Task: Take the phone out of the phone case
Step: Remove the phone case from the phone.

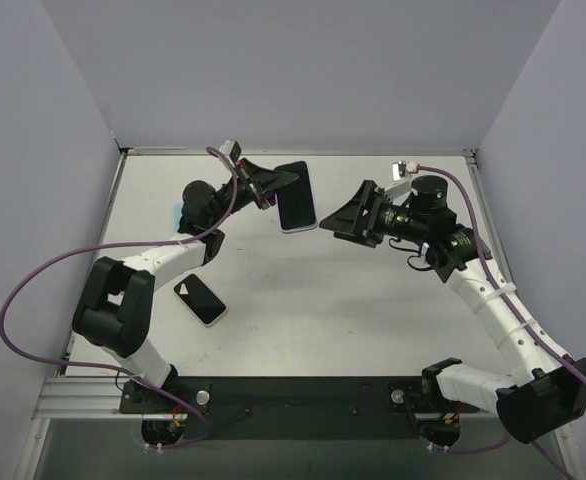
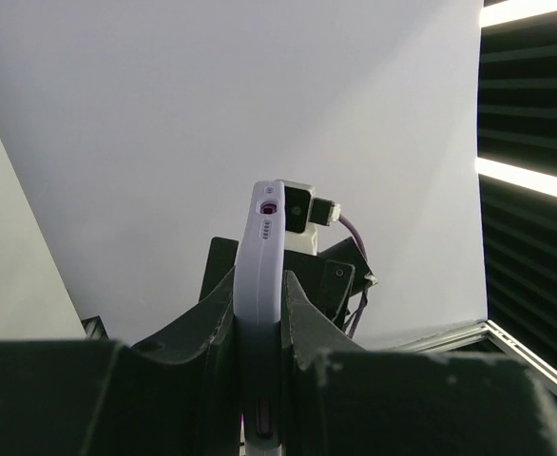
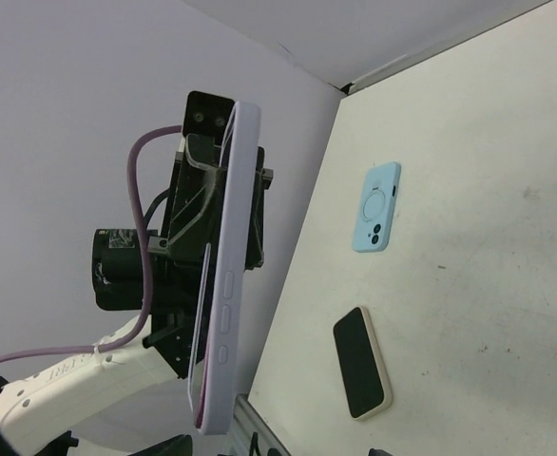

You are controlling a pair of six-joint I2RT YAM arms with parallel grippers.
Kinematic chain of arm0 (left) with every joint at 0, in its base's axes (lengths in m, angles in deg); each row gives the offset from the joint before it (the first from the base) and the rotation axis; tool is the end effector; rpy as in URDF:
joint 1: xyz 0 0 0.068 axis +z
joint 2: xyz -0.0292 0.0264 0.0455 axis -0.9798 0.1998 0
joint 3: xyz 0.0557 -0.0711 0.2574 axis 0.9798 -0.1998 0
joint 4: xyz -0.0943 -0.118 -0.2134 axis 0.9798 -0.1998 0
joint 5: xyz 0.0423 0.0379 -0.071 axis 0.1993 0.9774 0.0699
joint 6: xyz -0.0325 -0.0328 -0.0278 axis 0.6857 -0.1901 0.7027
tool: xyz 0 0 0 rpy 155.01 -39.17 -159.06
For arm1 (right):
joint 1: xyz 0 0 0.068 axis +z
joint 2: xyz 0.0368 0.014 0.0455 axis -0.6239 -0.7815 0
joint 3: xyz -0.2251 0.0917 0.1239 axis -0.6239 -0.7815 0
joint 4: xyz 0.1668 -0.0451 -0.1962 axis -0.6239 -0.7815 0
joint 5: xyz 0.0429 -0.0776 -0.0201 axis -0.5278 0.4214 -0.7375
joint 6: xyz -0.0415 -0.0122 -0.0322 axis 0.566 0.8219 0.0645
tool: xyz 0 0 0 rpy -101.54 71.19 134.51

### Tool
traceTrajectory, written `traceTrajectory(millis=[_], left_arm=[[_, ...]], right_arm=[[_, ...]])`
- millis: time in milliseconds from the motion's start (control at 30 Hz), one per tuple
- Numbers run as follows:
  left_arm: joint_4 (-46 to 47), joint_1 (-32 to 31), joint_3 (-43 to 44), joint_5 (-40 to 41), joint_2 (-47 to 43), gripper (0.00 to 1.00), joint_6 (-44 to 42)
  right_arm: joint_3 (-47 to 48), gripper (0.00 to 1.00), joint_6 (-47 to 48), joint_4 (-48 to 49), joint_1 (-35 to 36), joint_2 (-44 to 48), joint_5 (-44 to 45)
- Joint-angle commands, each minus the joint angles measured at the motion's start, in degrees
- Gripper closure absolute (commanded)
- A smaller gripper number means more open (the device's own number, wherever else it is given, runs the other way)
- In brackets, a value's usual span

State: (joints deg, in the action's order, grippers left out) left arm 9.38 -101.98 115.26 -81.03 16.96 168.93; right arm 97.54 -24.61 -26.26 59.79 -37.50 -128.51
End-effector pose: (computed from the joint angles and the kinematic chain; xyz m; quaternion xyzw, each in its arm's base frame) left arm 0.3267 -0.1647 0.3126 -0.1345 0.5762 -0.7768 0.2158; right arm 0.2317 0.1164 0.3780 -0.0709 0.7412 0.5784 0.3333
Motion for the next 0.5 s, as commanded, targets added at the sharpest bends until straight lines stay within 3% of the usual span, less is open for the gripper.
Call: traceTrajectory(millis=[0,467], left_arm=[[2.9,0.2,1.4,1.9,-4.2,1.0,-0.5],[2.1,0.2,1.0,1.8,-5.7,1.0,-1.0]], right_arm=[[4.0,0.35,2.2,-1.3,1.0,0.5,1.6],[4.9,0.35,2.5,-3.1,1.9,-1.3,4.1]])
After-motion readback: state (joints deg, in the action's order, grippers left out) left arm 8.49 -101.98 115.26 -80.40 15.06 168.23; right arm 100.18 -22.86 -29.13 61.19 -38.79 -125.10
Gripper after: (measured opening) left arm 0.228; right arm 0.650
